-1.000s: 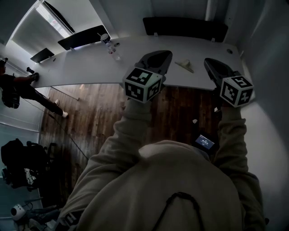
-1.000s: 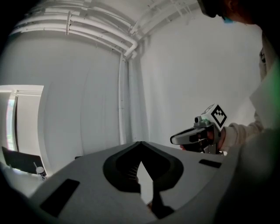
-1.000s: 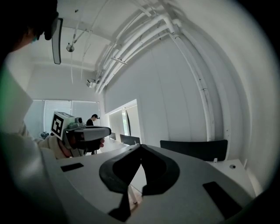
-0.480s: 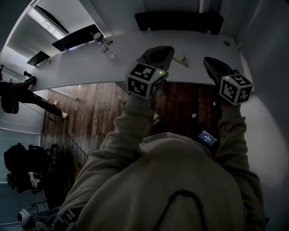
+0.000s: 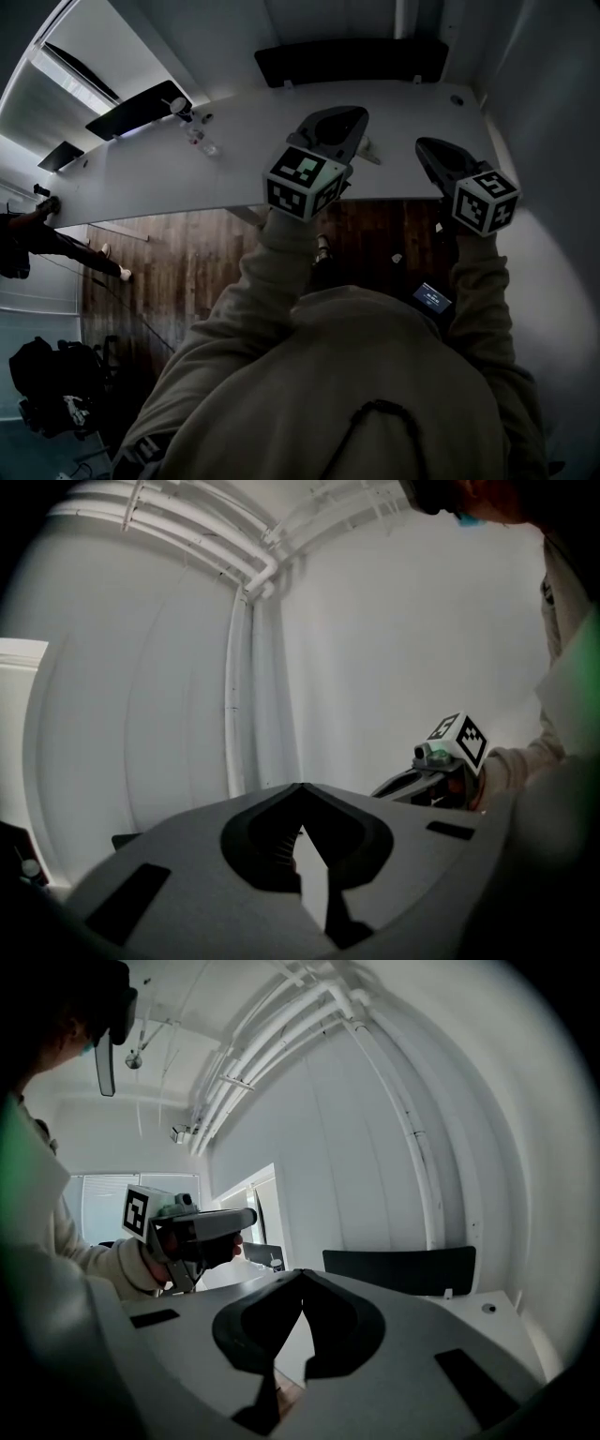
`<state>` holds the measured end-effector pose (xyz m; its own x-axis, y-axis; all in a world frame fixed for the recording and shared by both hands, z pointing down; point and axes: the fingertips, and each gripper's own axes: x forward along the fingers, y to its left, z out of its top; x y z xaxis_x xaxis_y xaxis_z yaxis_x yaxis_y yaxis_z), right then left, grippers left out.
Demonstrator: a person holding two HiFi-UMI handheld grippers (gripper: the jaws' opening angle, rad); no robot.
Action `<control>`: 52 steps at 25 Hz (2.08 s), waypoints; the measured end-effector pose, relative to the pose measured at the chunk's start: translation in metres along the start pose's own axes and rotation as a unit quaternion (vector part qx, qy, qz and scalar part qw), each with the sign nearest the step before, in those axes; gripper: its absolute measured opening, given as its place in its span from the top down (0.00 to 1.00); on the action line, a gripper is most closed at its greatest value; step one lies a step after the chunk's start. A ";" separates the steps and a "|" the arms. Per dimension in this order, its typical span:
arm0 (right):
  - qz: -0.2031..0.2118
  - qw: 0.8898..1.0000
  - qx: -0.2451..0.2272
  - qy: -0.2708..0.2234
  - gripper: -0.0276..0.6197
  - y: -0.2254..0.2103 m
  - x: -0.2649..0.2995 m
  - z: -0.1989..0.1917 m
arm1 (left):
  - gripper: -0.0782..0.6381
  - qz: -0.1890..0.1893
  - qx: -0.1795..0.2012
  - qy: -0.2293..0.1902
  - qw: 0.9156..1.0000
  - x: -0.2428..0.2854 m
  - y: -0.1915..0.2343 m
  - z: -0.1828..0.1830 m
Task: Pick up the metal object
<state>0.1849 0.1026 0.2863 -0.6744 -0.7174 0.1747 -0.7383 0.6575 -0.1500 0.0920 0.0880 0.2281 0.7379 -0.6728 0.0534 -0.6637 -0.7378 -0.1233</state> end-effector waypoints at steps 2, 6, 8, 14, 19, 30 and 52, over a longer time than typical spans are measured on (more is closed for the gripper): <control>0.007 1.000 0.000 0.004 0.93 -0.012 0.033 -0.003 | 0.90 0.000 -0.008 0.002 1.000 0.014 0.033 -0.015; 0.016 1.000 0.003 0.024 0.93 -0.041 0.108 -0.002 | 0.90 -0.002 -0.034 0.017 0.999 0.045 0.110 -0.047; 0.011 0.999 0.003 0.032 0.93 -0.052 0.143 0.003 | 0.90 -0.008 -0.040 0.026 0.999 0.056 0.141 -0.060; -0.002 0.999 0.014 0.046 0.93 -0.087 0.233 0.019 | 0.90 -0.016 -0.044 0.032 0.998 0.098 0.235 -0.076; -0.026 0.999 0.009 0.044 0.93 -0.119 0.294 0.043 | 0.90 -0.040 -0.034 0.038 0.998 0.133 0.295 -0.087; -0.047 0.999 -0.017 -0.001 0.93 -0.161 0.328 0.095 | 0.90 -0.065 -0.059 0.038 0.995 0.175 0.338 -0.088; -0.088 0.993 -0.048 -0.057 0.93 -0.200 0.320 0.156 | 0.90 -0.007 -0.056 0.028 0.998 0.192 0.355 -0.056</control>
<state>0.1158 -0.2942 0.2206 -0.5354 -0.8410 0.0774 -0.8445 0.5345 -0.0334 -0.0092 -0.3060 0.2502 0.7414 -0.6619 0.1105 -0.6651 -0.7467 -0.0098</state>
